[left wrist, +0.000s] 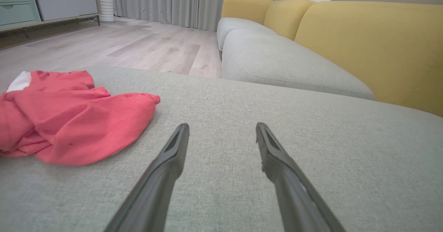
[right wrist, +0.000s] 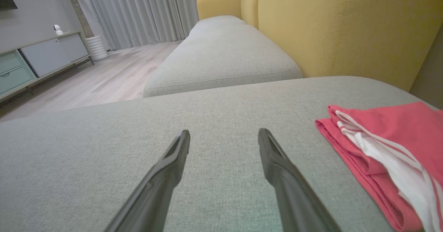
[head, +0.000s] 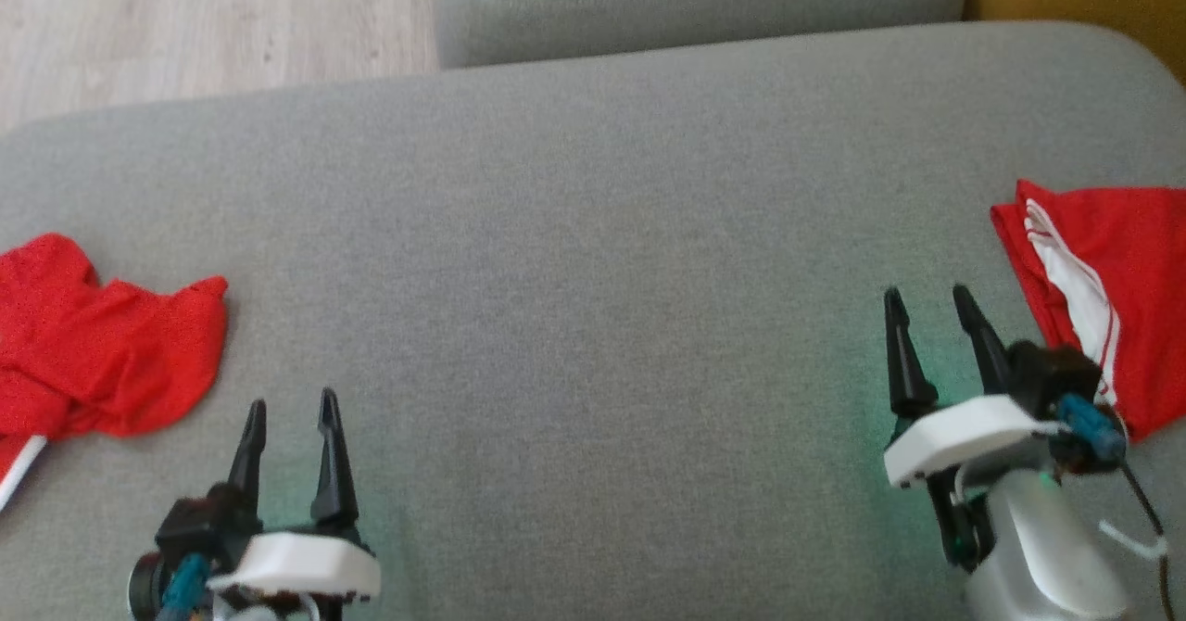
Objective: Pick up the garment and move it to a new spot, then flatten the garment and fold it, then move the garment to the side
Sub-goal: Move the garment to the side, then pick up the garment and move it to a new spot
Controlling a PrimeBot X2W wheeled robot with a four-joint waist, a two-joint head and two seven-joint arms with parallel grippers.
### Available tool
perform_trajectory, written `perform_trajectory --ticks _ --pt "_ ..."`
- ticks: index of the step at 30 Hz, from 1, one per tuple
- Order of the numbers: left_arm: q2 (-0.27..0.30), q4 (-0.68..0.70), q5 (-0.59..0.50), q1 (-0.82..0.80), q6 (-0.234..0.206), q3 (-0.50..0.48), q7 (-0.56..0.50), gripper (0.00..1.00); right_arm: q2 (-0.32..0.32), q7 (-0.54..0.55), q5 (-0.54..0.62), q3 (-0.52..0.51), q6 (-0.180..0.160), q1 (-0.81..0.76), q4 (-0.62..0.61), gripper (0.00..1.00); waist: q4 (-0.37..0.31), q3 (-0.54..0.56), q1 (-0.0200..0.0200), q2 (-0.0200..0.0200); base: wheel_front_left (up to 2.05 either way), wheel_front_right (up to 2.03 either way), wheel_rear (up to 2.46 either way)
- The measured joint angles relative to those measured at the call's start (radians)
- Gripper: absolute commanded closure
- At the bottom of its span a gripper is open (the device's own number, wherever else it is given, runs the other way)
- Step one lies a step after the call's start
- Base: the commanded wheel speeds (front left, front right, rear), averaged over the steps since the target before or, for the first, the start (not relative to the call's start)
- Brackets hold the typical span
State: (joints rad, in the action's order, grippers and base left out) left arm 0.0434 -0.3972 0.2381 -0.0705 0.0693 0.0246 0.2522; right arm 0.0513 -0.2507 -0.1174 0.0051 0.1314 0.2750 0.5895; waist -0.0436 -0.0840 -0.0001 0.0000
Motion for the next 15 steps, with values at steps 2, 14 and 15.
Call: perform_trajectory --ticks 2,14,15 --pt "0.000 0.001 0.000 0.019 -0.004 -0.004 0.000 0.00 0.000 0.000 -0.012 0.005 0.000 -0.020 0.000 0.00 0.002 0.017 0.0000 0.0000 0.00 0.00 0.00" --pt "0.000 0.014 0.010 0.071 -0.018 -0.004 0.000 0.00 0.000 0.000 -0.050 0.055 0.000 -0.045 0.004 0.00 0.017 0.064 0.0000 0.0000 0.00 0.00 0.00" --pt "0.000 0.014 0.010 0.072 -0.018 -0.003 0.000 0.00 0.000 0.000 -0.050 0.055 0.000 -0.045 0.004 0.00 0.020 0.063 0.0001 0.0000 0.00 0.00 0.00"
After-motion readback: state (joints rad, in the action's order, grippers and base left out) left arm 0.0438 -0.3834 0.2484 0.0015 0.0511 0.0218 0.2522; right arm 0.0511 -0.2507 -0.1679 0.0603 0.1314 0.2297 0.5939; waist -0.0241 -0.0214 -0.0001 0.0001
